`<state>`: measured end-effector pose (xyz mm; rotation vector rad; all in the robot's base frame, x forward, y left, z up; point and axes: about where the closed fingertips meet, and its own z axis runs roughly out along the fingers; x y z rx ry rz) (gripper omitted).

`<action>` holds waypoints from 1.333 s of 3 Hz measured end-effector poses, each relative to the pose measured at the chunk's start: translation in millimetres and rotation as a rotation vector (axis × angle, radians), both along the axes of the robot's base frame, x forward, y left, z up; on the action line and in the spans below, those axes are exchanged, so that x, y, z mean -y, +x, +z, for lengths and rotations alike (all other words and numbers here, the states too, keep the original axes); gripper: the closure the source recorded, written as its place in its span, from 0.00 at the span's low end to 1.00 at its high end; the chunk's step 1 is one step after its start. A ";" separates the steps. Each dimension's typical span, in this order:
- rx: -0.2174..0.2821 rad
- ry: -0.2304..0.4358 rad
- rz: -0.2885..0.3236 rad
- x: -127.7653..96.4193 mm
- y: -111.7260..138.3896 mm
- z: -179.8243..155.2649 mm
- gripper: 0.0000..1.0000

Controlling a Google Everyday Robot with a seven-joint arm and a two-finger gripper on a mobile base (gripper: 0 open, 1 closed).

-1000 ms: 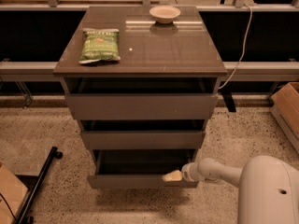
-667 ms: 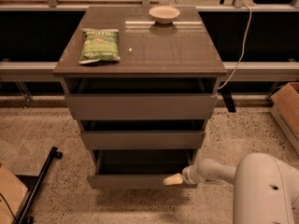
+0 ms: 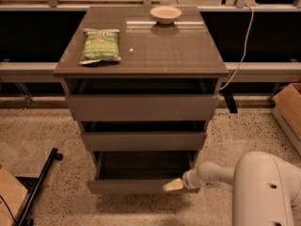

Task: Open bottom drawer

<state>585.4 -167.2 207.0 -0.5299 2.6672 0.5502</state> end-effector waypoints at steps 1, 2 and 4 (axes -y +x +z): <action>-0.046 -0.011 -0.018 9.7 -4.3 -12.3 0.00; -0.046 -0.011 -0.018 9.7 -4.3 -10.2 0.00; -0.046 -0.011 -0.018 9.7 -4.3 -9.5 0.00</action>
Offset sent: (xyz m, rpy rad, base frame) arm -0.0478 -0.0476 -0.0581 0.0123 0.2153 -0.1749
